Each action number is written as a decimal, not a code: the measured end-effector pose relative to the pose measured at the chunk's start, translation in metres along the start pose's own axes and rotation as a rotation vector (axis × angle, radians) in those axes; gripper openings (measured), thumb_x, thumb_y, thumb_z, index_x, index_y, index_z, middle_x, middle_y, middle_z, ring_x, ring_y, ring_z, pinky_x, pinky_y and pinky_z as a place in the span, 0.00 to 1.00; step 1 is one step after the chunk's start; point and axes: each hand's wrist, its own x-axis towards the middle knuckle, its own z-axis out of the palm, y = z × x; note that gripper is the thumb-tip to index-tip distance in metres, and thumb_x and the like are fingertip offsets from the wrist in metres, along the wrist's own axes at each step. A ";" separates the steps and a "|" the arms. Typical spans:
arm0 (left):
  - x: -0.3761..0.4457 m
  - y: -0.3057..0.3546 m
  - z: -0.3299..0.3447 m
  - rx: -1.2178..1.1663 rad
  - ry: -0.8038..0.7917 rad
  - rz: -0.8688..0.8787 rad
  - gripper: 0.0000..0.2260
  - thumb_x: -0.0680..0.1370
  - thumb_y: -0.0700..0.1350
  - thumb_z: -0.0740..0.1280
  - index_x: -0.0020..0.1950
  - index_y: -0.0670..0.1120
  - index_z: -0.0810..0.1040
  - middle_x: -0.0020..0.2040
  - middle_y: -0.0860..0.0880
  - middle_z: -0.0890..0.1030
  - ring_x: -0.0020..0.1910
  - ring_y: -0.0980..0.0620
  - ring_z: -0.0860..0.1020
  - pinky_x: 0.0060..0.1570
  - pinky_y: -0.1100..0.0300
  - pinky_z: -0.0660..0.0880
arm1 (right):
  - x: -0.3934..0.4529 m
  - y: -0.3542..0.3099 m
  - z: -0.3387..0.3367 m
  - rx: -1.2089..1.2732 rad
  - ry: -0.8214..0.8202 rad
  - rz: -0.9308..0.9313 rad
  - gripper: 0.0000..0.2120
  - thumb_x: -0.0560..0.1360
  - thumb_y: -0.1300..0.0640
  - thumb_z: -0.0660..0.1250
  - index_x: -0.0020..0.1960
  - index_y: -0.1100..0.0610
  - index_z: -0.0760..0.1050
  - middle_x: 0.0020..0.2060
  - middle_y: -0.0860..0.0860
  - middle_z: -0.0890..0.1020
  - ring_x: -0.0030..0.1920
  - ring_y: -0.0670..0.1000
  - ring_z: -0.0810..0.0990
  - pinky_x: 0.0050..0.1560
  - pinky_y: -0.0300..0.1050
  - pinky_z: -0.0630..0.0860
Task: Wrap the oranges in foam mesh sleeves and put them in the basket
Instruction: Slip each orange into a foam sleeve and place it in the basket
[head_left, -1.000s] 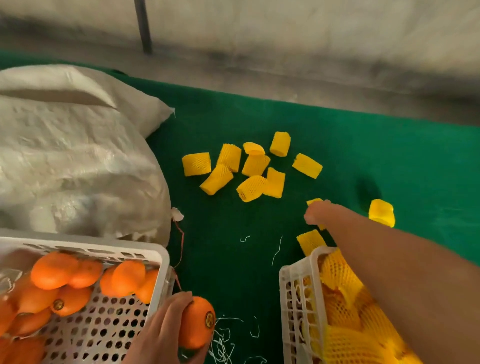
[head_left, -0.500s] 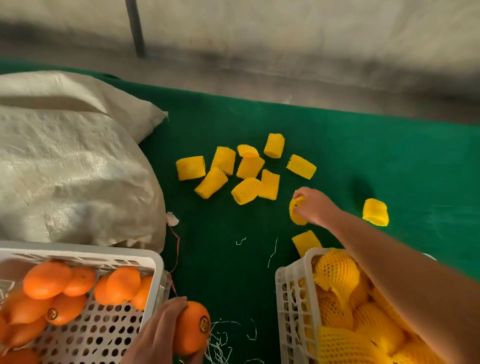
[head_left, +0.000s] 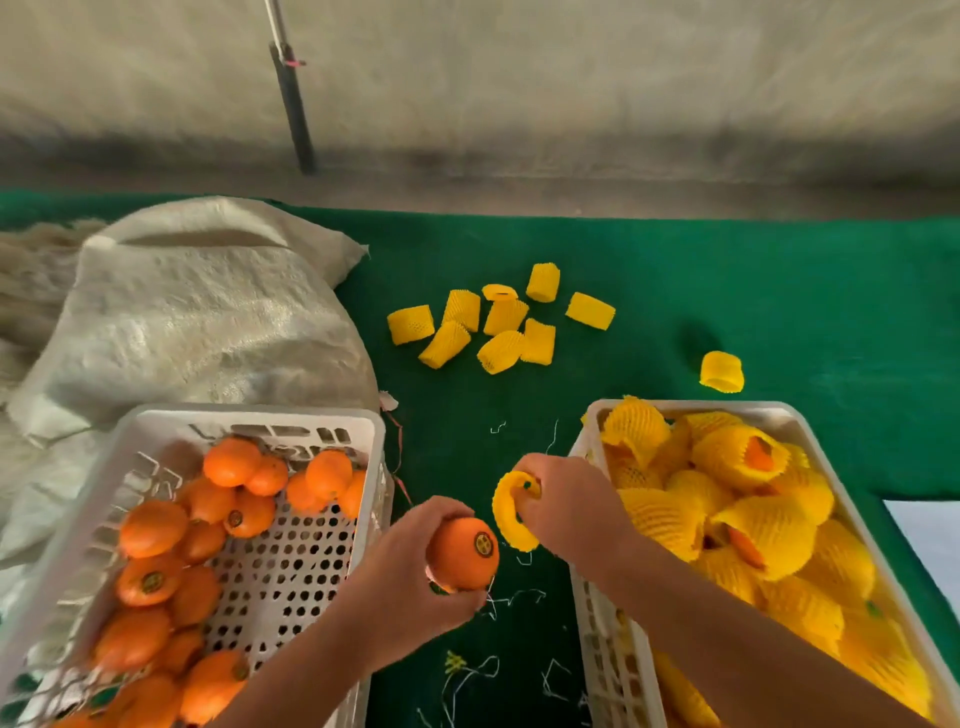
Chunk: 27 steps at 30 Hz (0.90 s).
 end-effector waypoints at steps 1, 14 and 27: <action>-0.010 0.011 0.002 0.011 -0.058 0.037 0.33 0.64 0.65 0.77 0.65 0.70 0.67 0.63 0.73 0.69 0.62 0.68 0.72 0.52 0.71 0.76 | -0.012 -0.002 0.004 -0.010 -0.001 -0.007 0.09 0.80 0.50 0.65 0.58 0.48 0.81 0.39 0.44 0.81 0.37 0.46 0.79 0.36 0.35 0.73; -0.066 0.064 0.040 -0.414 -0.323 -0.298 0.25 0.66 0.50 0.79 0.63 0.58 0.80 0.57 0.51 0.84 0.54 0.53 0.84 0.54 0.55 0.84 | -0.100 0.000 0.005 0.031 0.017 -0.167 0.14 0.81 0.47 0.65 0.66 0.46 0.78 0.52 0.47 0.86 0.48 0.47 0.82 0.51 0.43 0.80; -0.070 0.078 0.045 -1.252 0.261 -0.715 0.33 0.63 0.49 0.82 0.64 0.43 0.77 0.59 0.37 0.78 0.38 0.45 0.84 0.37 0.54 0.83 | -0.156 0.012 -0.004 -0.017 0.009 -0.387 0.30 0.76 0.61 0.70 0.73 0.45 0.62 0.67 0.49 0.67 0.43 0.49 0.78 0.38 0.41 0.78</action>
